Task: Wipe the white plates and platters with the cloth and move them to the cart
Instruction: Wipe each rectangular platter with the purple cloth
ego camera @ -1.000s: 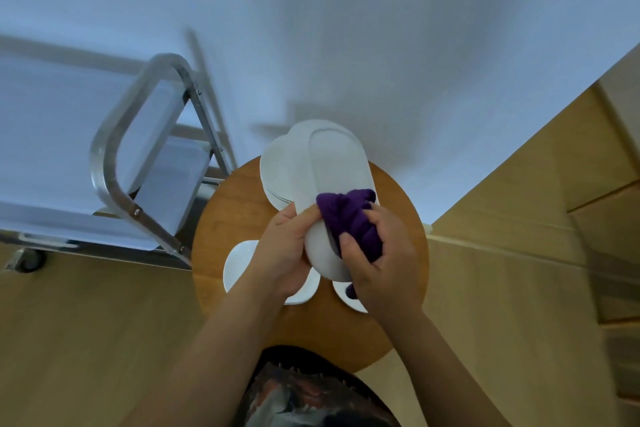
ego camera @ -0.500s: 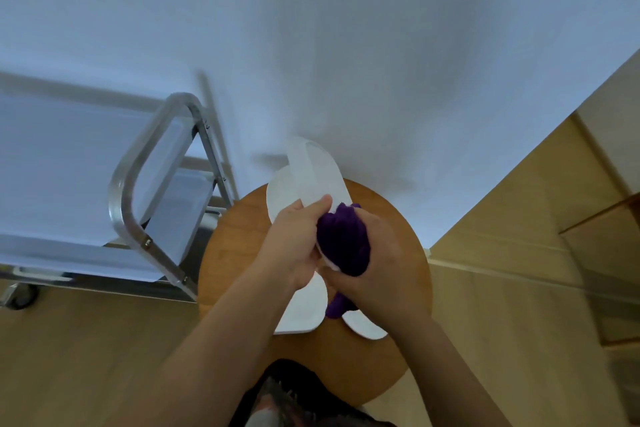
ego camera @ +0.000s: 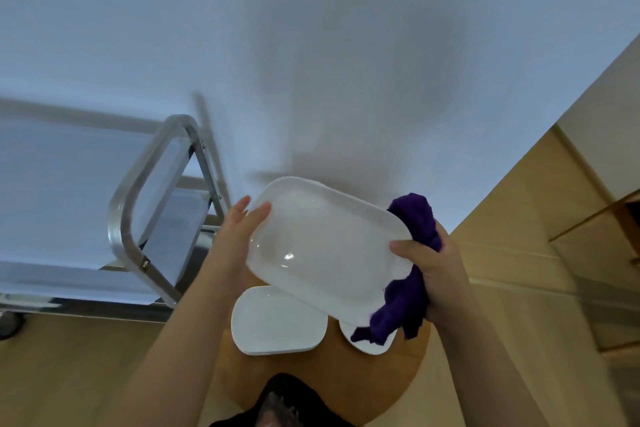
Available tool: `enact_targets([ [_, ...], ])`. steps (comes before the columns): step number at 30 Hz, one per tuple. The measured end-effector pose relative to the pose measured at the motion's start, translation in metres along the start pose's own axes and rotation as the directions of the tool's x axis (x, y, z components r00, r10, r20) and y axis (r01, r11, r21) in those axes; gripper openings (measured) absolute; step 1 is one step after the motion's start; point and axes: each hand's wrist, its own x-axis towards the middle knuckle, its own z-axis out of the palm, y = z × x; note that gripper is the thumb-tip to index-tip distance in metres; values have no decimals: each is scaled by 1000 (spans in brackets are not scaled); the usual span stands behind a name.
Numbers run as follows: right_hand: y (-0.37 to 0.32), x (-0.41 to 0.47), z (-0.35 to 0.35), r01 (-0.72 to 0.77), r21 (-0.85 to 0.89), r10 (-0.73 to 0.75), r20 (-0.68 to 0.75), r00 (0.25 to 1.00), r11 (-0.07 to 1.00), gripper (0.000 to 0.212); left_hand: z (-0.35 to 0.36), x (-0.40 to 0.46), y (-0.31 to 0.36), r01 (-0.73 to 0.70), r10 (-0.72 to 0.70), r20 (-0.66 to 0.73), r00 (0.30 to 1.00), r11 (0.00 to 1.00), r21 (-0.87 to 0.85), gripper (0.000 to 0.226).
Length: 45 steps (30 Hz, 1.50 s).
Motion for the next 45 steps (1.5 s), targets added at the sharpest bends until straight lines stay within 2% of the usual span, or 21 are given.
enact_targets([
  [2, 0, 0, -1, -51, 2, 51, -17, 999, 999, 47, -6, -1, 5, 203, -158, 245, 956, 965, -168, 53],
  [3, 2, 1, -2, -53, -35, 50, -73, 996, 998, 43, -7, -3, 6, 244, -178, 304, 936, 950, -195, 50],
  [6, 8, 8, 0, -5, -389, -126, -310, 942, 921, 26, -7, -4, 1, 202, -120, 335, 934, 954, -220, 50],
  [8, 17, 11, 4, 15, -665, -322, -342, 883, 747, 34, -1, -8, -3, 151, -81, 314, 946, 967, -205, 53],
  [10, 27, 12, 13, -19, -878, -502, -291, 814, 478, 49, 7, -12, -11, 112, -55, 282, 958, 976, -189, 56],
  [12, 36, 12, 26, -52, -960, -623, -219, 751, 274, 50, 16, -15, -19, 105, -58, 241, 969, 977, -188, 56],
  [13, 39, 12, 33, -59, -970, -643, -200, 739, 234, 49, 20, -16, -22, 119, -74, 217, 973, 972, -203, 56],
  [15, 44, 12, 49, -56, -955, -550, -214, 807, 290, 50, 29, -18, -28, 143, -105, 174, 979, 963, -227, 51],
  [17, 52, 11, 64, 14, -930, -460, -169, 872, 367, 49, 33, -21, -33, 87, -59, 140, 988, 975, -205, 35],
  [18, 54, 8, 71, 96, -926, -477, -98, 874, 365, 46, 35, -22, -35, 60, -32, 143, 989, 979, -197, 32],
  [20, 58, -1, 86, 274, -917, -517, 91, 851, 290, 40, 32, -22, -38, 43, -14, 156, 988, 981, -188, 31],
  [22, 63, -7, 92, 392, -886, -495, 233, 837, 247, 38, 25, -22, -39, 60, -35, 128, 991, 978, -199, 33],
  [25, 67, -10, 84, 489, -824, -403, 359, 842, 286, 38, 14, -18, -42, 119, -96, 103, 990, 960, -252, 36],
  [27, 68, -11, 73, 573, -784, -328, 490, 808, 240, 35, 4, -13, -41, 145, -125, 86, 988, 946, -289, 41],
  [31, 64, -7, 53, 589, -769, -127, 577, 807, 248, 31, -15, -6, -38, 236, -175, 204, 963, 913, -332, 57],
  [33, 64, 0, 44, 535, -809, -37, 543, 839, 243, 26, -26, -4, -40, 276, -193, 249, 949, 890, -362, 54],
  [34, 65, 5, 38, 486, -850, 16, 499, 866, 203, 22, -32, -2, -41, 290, -203, 254, 946, 881, -374, 51],
  [37, 73, 15, 17, 266, -964, 103, 264, 959, -13, 16, -55, 7, -50, 228, -206, 104, 973, 926, -301, 36],
  [38, 78, 17, 10, 176, -984, 102, 172, 980, -37, 15, -65, 10, -56, 222, -217, 51, 975, 935, -275, 32],
  [40, 92, 20, 0, 16, -1000, 79, 18, 997, 24, 11, -81, 18, -73, 251, -266, -26, 964, 933, -258, 27],
  [45, 141, 22, -9, -244, -916, 125, -215, 969, 317, 11, -105, 37, -115, 370, -399, -80, 913, 897, -242, 33],
])
